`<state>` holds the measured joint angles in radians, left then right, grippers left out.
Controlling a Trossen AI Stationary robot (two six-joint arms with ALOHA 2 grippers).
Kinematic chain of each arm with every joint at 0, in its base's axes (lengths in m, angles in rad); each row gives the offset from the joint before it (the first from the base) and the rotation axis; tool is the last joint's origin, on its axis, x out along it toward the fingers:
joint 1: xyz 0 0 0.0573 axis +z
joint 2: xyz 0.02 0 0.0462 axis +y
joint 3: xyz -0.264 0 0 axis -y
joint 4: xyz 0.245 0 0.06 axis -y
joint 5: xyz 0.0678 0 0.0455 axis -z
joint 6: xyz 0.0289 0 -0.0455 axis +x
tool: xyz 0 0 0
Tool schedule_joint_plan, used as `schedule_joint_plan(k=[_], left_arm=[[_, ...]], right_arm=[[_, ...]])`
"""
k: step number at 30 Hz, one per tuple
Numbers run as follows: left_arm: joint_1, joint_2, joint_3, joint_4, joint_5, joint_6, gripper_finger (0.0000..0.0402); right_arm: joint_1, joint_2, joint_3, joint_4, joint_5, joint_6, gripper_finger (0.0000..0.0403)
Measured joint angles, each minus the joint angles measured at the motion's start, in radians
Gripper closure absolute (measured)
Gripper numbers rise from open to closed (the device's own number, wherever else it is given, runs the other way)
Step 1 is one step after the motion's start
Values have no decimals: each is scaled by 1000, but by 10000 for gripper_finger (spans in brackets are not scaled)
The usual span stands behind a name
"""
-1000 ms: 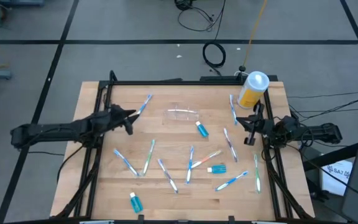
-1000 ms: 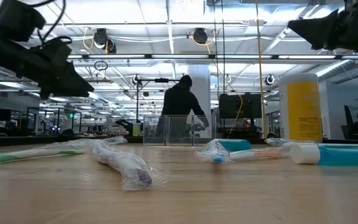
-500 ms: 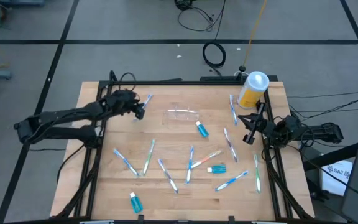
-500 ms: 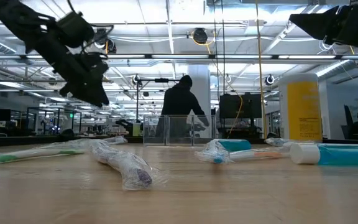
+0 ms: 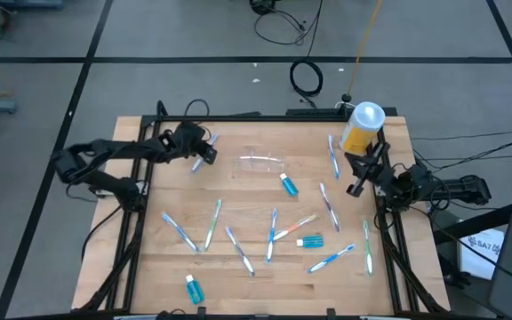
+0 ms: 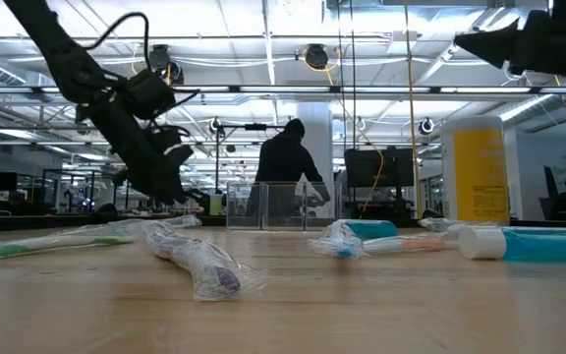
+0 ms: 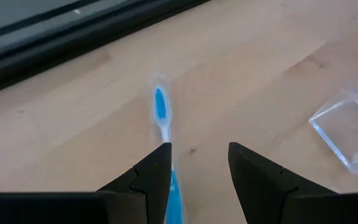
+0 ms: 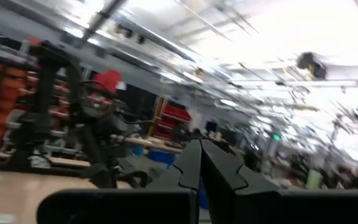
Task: Pick & Place toothbrushing station
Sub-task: Put the blue toothbrush into the transparent organizer
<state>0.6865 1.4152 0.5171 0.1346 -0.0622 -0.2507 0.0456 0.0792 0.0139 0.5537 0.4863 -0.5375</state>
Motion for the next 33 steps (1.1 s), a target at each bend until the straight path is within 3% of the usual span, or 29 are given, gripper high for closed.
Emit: schedule_joint_plan(k=[3, 11, 17, 21, 28, 33], left_arm=[[32, 55, 0, 43, 35, 36, 236], [108, 148, 0, 78, 38, 62, 236], [115, 199, 2, 135, 103, 62, 240], [113, 199, 2, 132, 80, 48, 274], [126, 200, 2, 126, 65, 22, 382], [121, 184, 0, 116, 70, -53, 382]], right_arm=[[0, 0, 0, -3, 46, 28, 401], [0, 0, 0, -4, 39, 54, 401], [0, 0, 0, -4, 38, 58, 401], [0, 0, 0, -4, 38, 65, 401], [0, 0, 0, -5, 38, 66, 401], [0, 0, 0, -5, 38, 77, 401]])
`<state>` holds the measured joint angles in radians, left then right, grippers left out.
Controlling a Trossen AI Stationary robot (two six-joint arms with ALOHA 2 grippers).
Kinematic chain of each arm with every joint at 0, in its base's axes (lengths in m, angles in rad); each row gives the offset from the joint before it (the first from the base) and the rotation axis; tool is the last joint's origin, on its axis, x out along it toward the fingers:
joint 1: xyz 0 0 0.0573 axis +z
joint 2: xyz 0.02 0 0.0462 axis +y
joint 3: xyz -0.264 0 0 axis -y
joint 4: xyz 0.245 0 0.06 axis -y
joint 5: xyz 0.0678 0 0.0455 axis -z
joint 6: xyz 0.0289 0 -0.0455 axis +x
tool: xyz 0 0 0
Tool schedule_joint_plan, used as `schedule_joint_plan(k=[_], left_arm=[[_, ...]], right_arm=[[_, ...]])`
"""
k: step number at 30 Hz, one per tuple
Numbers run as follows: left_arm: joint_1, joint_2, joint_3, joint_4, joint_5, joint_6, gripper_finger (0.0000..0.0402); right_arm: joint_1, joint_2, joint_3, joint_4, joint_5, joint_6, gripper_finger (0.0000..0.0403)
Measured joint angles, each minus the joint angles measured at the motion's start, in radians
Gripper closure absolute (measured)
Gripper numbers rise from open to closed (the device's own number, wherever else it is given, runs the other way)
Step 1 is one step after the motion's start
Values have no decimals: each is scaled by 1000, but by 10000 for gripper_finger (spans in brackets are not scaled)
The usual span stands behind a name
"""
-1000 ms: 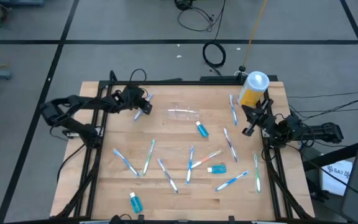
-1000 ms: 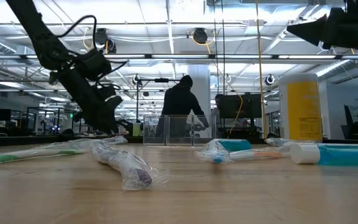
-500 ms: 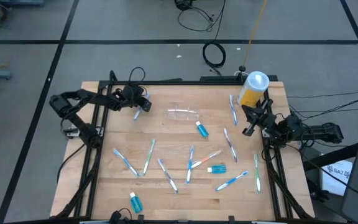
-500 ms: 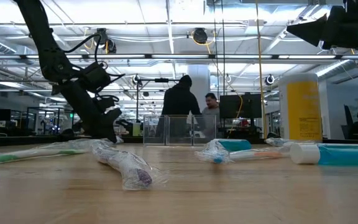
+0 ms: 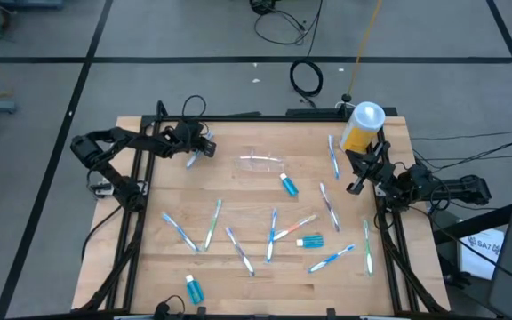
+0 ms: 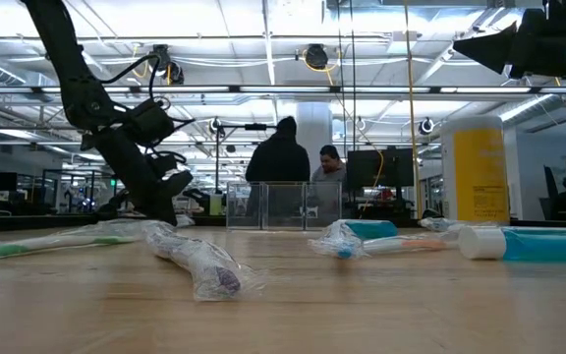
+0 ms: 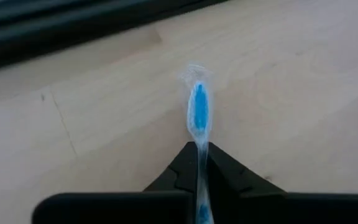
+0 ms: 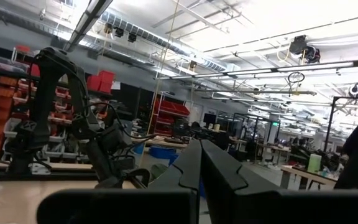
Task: Pick & Place toothbrushing station
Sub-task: Put the blue toothbrush into the transparent organizer
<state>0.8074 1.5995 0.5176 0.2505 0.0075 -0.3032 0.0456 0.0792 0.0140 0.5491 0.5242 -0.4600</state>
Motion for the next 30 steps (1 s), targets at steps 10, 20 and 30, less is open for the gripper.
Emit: schedule_joint_plan(k=[10, 20, 30], left_arm=[[-106, -207, -3, 16, 40, -73, 388], [-344, -314, -2, 389, -91, -33, 390], [-452, -222, -1, 776, -268, 145, 395]], right_arm=[[0, 0, 0, -9, 0, 74, 401], [0, 0, 0, -8, 2, 82, 401], [0, 0, 0, 1, 3, 77, 401]])
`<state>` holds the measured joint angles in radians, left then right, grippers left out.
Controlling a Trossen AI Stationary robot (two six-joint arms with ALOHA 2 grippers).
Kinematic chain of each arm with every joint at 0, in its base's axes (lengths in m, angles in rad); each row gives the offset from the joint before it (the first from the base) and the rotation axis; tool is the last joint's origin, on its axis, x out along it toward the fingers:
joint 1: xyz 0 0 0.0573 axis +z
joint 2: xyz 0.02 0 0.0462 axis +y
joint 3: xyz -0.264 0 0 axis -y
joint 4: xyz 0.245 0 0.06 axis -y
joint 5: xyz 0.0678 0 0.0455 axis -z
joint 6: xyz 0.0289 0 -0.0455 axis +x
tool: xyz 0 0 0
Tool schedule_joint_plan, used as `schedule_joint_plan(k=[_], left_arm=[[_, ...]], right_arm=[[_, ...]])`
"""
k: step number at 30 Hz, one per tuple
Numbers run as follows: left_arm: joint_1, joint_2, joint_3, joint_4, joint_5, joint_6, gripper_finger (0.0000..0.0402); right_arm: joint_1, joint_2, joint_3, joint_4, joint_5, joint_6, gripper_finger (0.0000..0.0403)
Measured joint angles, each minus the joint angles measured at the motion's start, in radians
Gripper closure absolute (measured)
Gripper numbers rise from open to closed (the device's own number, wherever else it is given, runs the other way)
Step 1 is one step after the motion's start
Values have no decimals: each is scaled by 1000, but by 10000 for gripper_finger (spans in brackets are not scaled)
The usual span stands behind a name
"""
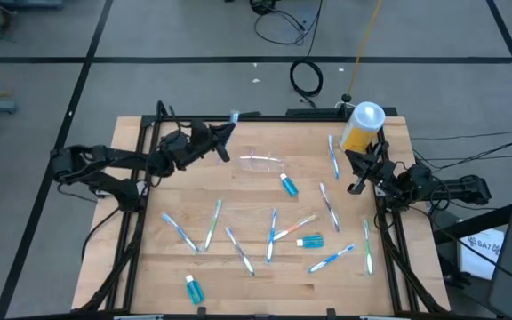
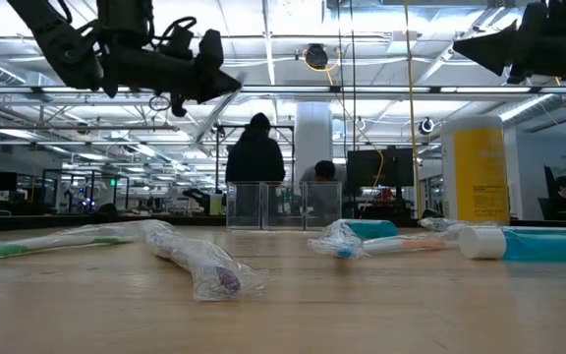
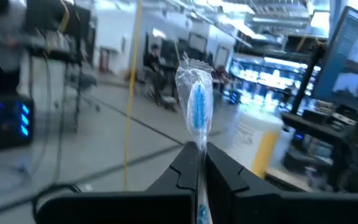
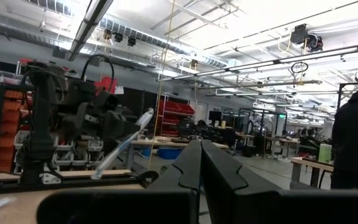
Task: Pick & Place toothbrushing station
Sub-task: Put the blue toothbrush into the transparent organizer
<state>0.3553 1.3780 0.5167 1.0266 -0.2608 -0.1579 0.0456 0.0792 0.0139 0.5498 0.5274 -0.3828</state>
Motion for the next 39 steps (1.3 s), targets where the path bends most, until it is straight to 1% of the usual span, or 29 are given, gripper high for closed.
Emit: schedule_joint_plan(k=[2, 6, 9, 12, 17, 21, 24, 27, 30, 34, 37, 39], left_arm=[[-5, 42, 0, 97, -28, 45, 397], [-9, 153, 2, 314, -36, 62, 394], [-10, 247, 31, 401, -37, 95, 398], [-10, 338, 95, 434, -36, 107, 396], [-10, 476, 205, 427, -29, 128, 397], [-9, 546, 224, 413, -77, 73, 398], [-11, 582, 224, 410, -94, 80, 397], [-25, 597, 224, 396, -98, 109, 398], [-45, 599, 224, 334, -125, 163, 397], [-60, 599, 224, 247, -172, 230, 381], [-71, 599, 223, 179, -200, 226, 372], [-79, 599, 223, 162, -221, 208, 367]], right_arm=[[0, 0, 0, 1, 0, 1, 401], [0, 0, 0, 0, 0, -1, 401], [0, 0, 0, 2, 0, -3, 401], [0, 0, 0, 7, 0, -3, 401], [0, 0, 0, 8, 0, -3, 401], [0, 0, 0, 7, 0, -3, 401], [0, 0, 0, -1, 0, 2, 401], [0, 0, 0, -12, 0, 4, 401], [0, 0, 0, -25, -1, 4, 401], [0, 0, 0, -31, -1, 4, 401], [0, 0, 0, -31, -1, 4, 401], [0, 0, 0, -31, -1, 4, 401]])
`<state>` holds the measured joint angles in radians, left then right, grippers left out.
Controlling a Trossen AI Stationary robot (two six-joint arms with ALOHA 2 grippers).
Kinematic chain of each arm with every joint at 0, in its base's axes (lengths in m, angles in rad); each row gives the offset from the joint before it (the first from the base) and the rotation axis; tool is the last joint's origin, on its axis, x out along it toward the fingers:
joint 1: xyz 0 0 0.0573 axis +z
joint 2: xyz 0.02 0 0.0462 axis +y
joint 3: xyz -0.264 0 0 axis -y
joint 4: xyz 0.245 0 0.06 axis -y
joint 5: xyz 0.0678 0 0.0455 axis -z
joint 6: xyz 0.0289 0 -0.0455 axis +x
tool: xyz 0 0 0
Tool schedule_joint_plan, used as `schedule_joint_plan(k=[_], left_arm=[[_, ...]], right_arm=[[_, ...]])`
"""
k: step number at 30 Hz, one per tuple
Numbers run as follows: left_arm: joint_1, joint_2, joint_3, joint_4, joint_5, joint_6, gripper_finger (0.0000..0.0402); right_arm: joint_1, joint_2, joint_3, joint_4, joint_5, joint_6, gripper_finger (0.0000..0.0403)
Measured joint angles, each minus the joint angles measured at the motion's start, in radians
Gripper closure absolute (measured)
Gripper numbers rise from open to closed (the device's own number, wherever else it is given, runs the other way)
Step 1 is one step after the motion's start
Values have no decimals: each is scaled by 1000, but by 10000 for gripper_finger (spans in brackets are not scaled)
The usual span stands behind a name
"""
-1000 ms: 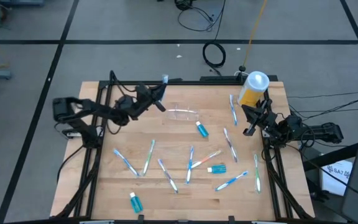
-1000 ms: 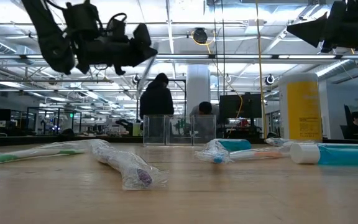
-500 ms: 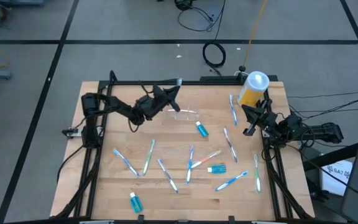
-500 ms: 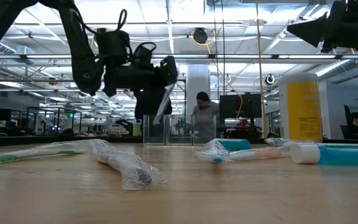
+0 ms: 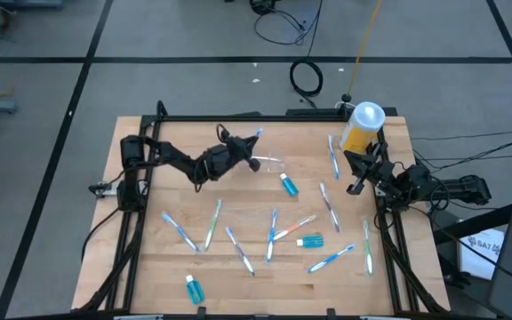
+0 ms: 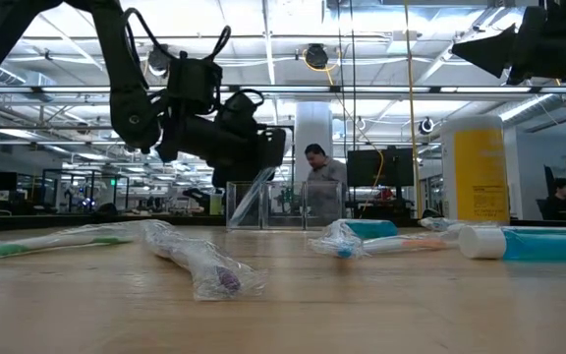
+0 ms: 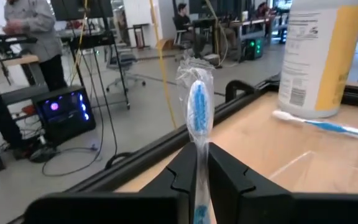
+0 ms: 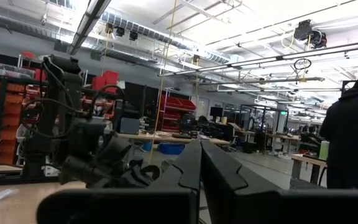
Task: Pick & Place toothbrushing station
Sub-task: Put the blue toothbrush into the transparent organizer, then put the mouthwash into the transparent organizer
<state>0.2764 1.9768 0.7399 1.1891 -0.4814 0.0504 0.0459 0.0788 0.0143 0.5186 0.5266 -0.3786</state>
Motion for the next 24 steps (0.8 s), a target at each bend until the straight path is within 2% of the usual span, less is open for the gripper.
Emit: schedule_joint_plan(k=[6, 11, 19, 24], left_arm=[[-41, 0, 0, -18, -113, 104, 344], [-75, -27, 0, -66, -248, 133, 304], [-109, -257, -1, -537, -221, -17, 218], [-119, -444, -1, -859, -102, -83, 180]], right_arm=[[0, 0, 0, 0, 0, 0, 401], [0, 0, 0, 0, 0, 0, 401], [0, 0, 0, 0, 0, 0, 401], [0, 0, 0, 2, 0, 0, 401]])
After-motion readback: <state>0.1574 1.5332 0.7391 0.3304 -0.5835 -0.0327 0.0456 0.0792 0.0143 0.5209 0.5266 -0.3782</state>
